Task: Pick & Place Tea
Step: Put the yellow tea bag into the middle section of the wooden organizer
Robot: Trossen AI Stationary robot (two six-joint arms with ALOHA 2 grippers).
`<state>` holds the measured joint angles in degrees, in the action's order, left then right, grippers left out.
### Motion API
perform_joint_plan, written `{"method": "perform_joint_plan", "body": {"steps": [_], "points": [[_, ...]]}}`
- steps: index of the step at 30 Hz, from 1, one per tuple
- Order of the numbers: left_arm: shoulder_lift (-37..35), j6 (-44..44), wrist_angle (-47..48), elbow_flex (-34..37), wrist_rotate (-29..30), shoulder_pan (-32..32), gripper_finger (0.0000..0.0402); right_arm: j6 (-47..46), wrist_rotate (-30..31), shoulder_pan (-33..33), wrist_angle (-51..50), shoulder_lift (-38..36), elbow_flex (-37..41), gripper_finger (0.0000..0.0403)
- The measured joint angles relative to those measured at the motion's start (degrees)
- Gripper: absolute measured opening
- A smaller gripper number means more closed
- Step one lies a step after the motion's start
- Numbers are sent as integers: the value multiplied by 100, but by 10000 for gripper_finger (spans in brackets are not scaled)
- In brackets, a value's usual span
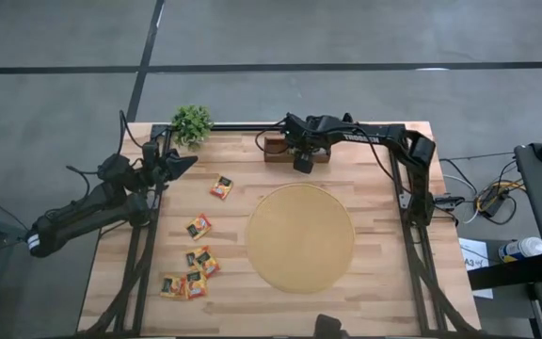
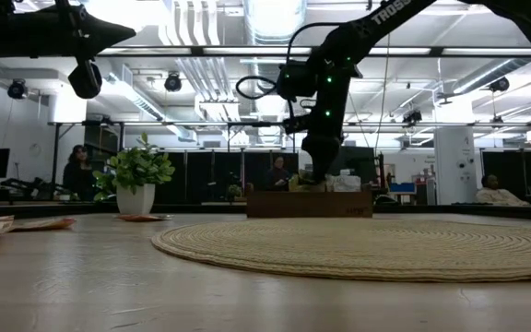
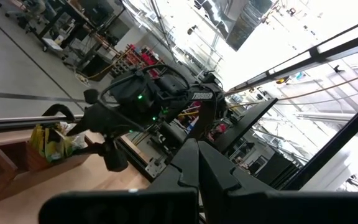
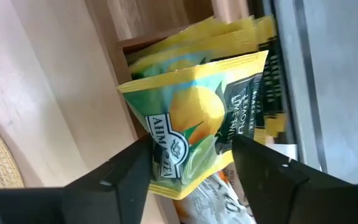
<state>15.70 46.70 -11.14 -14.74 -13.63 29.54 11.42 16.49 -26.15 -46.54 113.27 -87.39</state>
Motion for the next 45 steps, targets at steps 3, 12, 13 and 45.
{"method": "perform_joint_plan", "body": {"steps": [3, 12, 13, 45], "points": [[0, 2, 0, 0, 0, 2, 0, 89, 3, -4, 7, -98, -2, 233], [0, -2, 0, 0, 0, 2, 0, 162, 10, -59, 22, -178, -4, 282], [0, -2, 0, 0, 0, 0, 0, 133, 16, -60, 30, -179, -4, 286], [0, 50, -86, 0, -24, 1, 0, -2633, -4076, -472, -128, -942, 599, 253]]}}
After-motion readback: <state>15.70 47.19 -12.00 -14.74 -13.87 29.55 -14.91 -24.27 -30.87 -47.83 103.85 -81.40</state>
